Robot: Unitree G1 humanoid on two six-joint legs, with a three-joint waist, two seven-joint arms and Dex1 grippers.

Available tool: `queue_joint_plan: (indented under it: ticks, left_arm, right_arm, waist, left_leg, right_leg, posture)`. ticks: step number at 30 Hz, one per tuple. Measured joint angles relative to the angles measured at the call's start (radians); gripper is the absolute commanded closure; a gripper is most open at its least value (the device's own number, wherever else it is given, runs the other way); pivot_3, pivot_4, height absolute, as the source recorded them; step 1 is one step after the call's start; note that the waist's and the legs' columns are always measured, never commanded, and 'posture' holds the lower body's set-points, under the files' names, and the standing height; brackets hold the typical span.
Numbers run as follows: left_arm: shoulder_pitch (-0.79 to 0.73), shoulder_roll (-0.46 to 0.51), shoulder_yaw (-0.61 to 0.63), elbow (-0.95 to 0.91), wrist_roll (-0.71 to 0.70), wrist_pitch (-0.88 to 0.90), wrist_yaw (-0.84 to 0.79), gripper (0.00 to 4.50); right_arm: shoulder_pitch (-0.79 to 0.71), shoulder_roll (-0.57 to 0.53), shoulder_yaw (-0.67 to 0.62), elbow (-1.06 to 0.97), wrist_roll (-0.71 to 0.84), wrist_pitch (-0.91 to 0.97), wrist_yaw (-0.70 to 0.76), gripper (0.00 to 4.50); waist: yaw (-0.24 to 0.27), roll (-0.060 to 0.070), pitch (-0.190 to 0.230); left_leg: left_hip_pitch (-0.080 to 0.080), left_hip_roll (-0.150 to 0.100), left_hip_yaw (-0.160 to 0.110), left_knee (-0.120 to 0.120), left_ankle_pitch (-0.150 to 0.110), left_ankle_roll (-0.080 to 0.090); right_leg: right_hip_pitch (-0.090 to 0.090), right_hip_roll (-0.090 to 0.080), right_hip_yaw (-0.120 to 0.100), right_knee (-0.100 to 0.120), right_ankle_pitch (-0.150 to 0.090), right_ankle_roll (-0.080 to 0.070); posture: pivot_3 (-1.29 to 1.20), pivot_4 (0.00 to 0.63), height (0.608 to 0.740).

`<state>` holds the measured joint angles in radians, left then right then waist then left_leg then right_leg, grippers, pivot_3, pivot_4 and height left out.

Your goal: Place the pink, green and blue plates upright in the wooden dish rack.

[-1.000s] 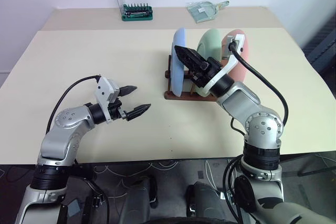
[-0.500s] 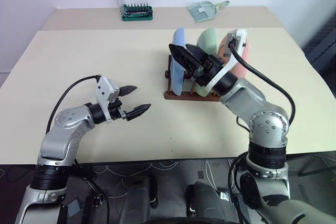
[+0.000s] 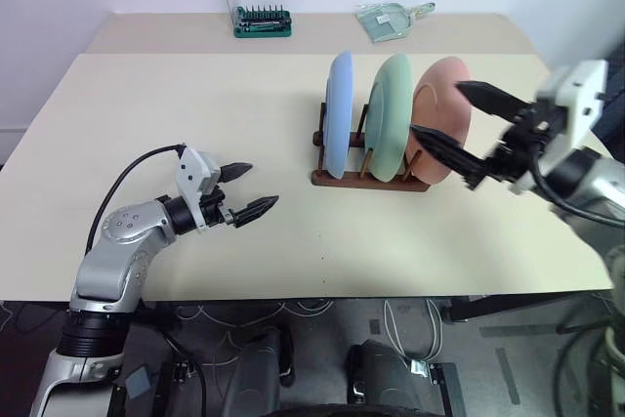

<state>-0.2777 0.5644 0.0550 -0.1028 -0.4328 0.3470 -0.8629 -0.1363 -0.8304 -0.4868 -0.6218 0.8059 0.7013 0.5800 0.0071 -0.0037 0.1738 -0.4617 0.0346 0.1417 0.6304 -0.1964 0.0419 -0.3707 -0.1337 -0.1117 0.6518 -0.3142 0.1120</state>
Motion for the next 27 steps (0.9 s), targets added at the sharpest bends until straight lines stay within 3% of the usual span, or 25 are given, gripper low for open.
queue_joint_plan:
  ticks: [3,7,16,27]
  left_arm:
    - [-0.011,0.007,0.015,0.075,0.015,-0.030,-0.002,0.00]
    - [-0.016,0.005,0.013,0.135,0.040,-0.063,-0.002,0.00]
    - [0.004,-0.002,0.010,0.184,0.077,-0.116,0.000,0.00]
    - [0.058,0.013,0.014,0.128,0.052,-0.086,-0.018,0.00]
  right_arm:
    - [0.199,-0.004,-0.069,0.037,-0.078,-0.039,0.072,0.03]
    - [0.285,0.007,-0.025,0.103,-0.226,-0.141,0.084,0.03]
    - [0.217,0.113,0.154,0.378,-0.434,-0.333,0.047,0.03]
    - [0.148,0.136,0.177,0.493,-0.470,-0.413,0.064,0.03]
  waist:
    - [-0.003,0.001,0.000]
    - [-0.009,0.000,-0.001]
    - [-0.020,0.000,0.000]
    - [-0.019,0.000,-0.001]
  left_leg:
    - [0.001,0.000,0.001,0.001,0.000,0.000]
    - [0.001,0.001,0.001,0.001,0.000,0.001]
    - [0.001,0.000,0.000,0.001,0.000,0.000]
    - [0.001,0.000,0.000,0.001,0.000,-0.001]
  right_leg:
    - [0.000,0.000,0.000,0.000,0.000,0.000]
    - [0.000,0.000,0.000,0.001,0.000,0.000]
    - [0.000,0.000,0.000,0.001,0.000,0.000]
    - [0.001,0.000,0.000,0.002,0.000,0.000]
  posture:
    - [0.00,0.150,0.736]
    - [0.00,0.150,0.736]
    - [0.00,0.150,0.736]
    - [0.00,0.150,0.736]
